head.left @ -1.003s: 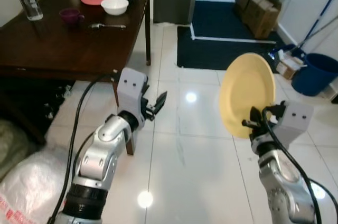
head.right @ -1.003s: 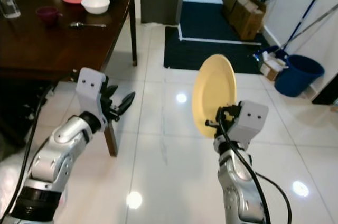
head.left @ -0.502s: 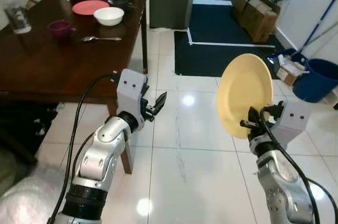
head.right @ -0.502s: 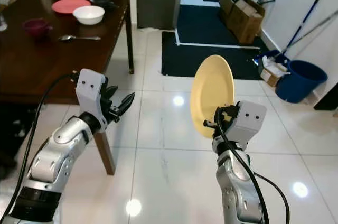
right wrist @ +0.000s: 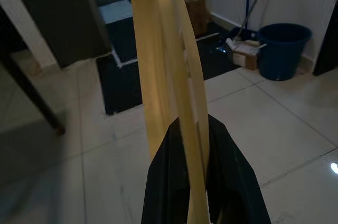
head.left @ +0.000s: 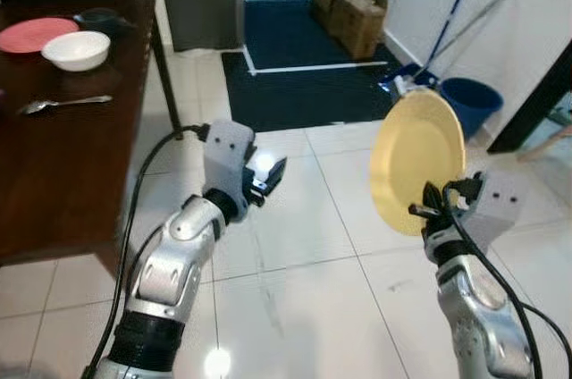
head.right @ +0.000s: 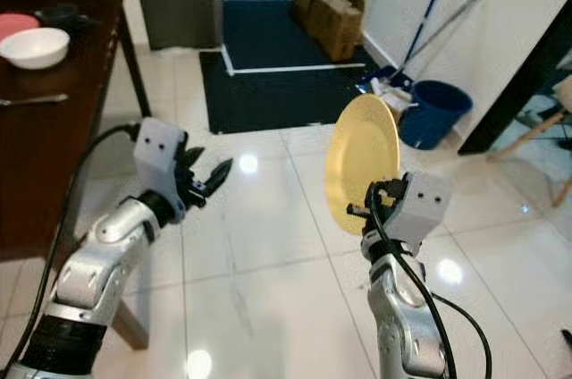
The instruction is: Setting the table
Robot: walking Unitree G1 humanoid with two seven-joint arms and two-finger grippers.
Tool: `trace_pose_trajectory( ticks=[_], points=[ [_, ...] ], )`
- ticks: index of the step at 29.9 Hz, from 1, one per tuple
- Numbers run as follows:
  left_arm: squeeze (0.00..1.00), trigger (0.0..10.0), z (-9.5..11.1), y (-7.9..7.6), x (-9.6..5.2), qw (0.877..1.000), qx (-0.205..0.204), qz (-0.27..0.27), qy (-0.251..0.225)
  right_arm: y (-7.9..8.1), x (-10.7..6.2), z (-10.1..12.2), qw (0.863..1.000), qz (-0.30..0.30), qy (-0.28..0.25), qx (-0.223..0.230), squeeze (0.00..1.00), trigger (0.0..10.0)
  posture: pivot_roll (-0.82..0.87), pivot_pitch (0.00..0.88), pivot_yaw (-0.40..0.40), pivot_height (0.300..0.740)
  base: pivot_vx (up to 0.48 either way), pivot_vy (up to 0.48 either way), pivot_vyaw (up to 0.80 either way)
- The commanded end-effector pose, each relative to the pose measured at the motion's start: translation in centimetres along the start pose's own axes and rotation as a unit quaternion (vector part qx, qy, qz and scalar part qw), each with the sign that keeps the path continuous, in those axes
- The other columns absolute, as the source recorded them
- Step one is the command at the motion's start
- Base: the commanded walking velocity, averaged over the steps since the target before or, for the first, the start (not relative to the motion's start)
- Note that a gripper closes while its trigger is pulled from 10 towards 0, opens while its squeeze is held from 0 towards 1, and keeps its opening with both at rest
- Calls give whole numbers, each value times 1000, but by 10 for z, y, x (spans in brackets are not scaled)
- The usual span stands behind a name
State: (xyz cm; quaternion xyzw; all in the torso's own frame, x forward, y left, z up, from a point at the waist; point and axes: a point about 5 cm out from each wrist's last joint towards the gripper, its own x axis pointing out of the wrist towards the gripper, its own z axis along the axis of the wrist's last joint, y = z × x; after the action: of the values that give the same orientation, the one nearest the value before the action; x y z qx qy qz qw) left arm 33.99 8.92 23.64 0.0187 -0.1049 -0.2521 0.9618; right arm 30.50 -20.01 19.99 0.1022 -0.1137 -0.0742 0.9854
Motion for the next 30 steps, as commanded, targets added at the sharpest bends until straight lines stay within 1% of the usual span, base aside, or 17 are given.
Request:
trace_pose_trajectory(
  ticks=[1, 30],
  points=[
    [0, 10000, -2, -5, 0, 1000, -3, -9, 2, -4, -2, 0, 1000, -7, -3, 0, 0, 10000, -22, 156, 48, 740, 480, 0, 0],
    [0, 10000, -3, -6, 1, 1000, -5, -7, 5, -3, -4, 0, 1000, -5, -3, -4, 0, 10000, -23, 165, 52, 740, 480, 0, 0]
  ],
)
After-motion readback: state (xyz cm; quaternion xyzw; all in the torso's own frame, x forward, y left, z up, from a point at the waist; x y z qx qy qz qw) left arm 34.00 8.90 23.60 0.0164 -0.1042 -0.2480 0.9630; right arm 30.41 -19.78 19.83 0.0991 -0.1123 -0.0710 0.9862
